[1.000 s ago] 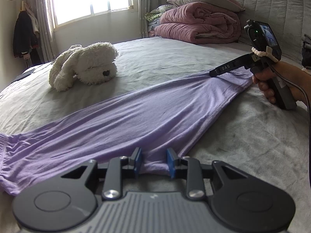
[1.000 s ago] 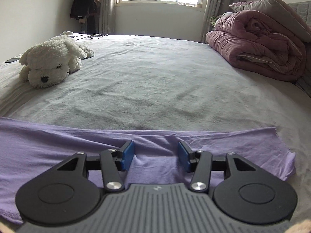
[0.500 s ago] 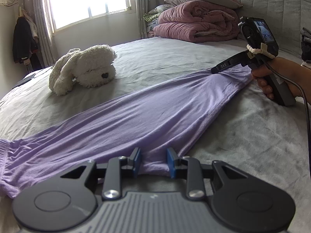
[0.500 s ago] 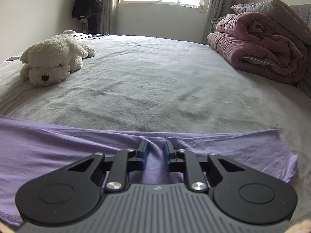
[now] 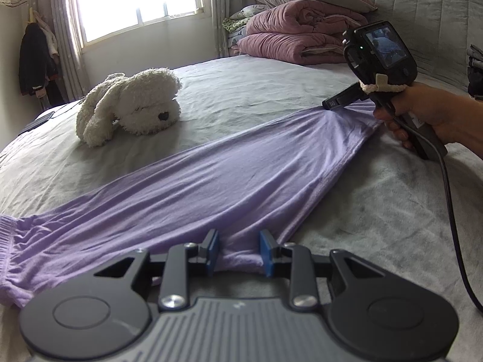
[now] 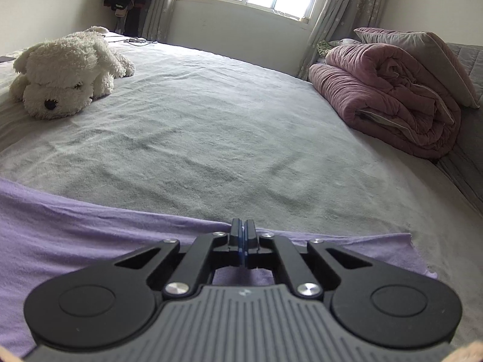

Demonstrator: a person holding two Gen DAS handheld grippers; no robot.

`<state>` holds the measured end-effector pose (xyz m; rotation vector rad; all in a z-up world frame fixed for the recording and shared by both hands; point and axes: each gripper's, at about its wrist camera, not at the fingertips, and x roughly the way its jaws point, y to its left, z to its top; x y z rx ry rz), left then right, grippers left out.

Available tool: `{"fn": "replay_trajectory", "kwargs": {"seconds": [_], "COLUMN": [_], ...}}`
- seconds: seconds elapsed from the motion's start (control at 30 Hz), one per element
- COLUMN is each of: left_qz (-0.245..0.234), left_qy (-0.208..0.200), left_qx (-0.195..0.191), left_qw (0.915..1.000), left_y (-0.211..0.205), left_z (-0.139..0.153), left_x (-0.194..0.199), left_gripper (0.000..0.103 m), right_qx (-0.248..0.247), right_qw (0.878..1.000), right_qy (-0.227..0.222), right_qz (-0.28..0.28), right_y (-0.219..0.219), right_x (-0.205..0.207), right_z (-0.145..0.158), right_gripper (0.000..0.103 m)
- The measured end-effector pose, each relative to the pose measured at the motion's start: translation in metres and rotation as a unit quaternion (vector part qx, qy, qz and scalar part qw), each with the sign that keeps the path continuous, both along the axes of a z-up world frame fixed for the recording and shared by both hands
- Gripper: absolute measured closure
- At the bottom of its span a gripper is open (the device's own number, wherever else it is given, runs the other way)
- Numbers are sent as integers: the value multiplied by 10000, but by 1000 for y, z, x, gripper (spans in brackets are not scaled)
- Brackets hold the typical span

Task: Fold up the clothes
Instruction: 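Pull the hem end away from the left gripper with the right gripper while the left holds the waistband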

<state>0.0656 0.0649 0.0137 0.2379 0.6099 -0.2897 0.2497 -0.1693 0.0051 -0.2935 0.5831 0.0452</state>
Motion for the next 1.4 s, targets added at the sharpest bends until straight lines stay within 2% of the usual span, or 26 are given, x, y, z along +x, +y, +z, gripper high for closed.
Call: {"fn": "replay_trajectory", "kwargs": {"seconds": [0.1,0.2,0.23,0.27,0.37,0.43,0.5,0.57,0.67,0.77,0.93,1.03,1.13,1.2,1.23,1.33,1.4], "left_qz": [-30,-52,-53,-54,-57,-58,-62,-64,-70,-78,-77,-79,-83,-84,-84,-84,-85], "left_qy": [-12,-8,-9,-13,-40,-54,-63,-62,-55,-58,-62,-54,-49,-50,-52,-65,-80], "left_qx": [70,90,94,101,140,155,162,157,143,139,145,132,124,124,128,141,155], "left_qw": [10000,9999,9999,9999,9999,9998,9998,9998,9999,9999,9998,9999,9999,9999,9999,9998,9998], "left_y": [-1,-1,-1,-2,-3,-3,-3,-3,-2,-2,-3,-2,-2,-2,-2,-2,-3], "left_z": [0,0,0,-1,-1,-2,-2,-2,-1,-2,-2,-1,-1,-2,-2,-2,-3], "left_x": [0,0,1,1,1,1,2,1,1,0,0,0,1,1,1,1,1], "left_gripper": [73,72,72,72,72,72,72,72,72,72,72,72,72,72,72,72,72], "right_qx": [316,635,620,595,843,855,601,409,373,212,11,-113,225,474,599,971,957], "right_qw": [9993,9973,9977,9981,9959,9958,9975,9981,9977,9986,9998,9998,9989,9969,9954,9893,9881], "right_qy": [190,345,266,169,80,167,331,465,554,478,146,142,84,41,20,-44,-11], "right_qz": [16,153,81,-12,-310,-288,-142,-5,105,61,-145,-87,-403,-633,-748,-1091,-1207], "right_y": [-9,-24,-31,-39,-63,-67,-59,-52,-46,-43,-41,-35,-62,-81,-91,-121,-130], "right_x": [-1,-6,-8,-9,-3,3,8,12,13,15,16,14,12,10,9,6,7], "right_z": [5,14,18,22,30,27,19,11,7,7,4,-2,4,9,11,18,16], "right_gripper": [98,75,57,56,56,56,63,82,99,103,103,100,96,83,71,70,70]}}
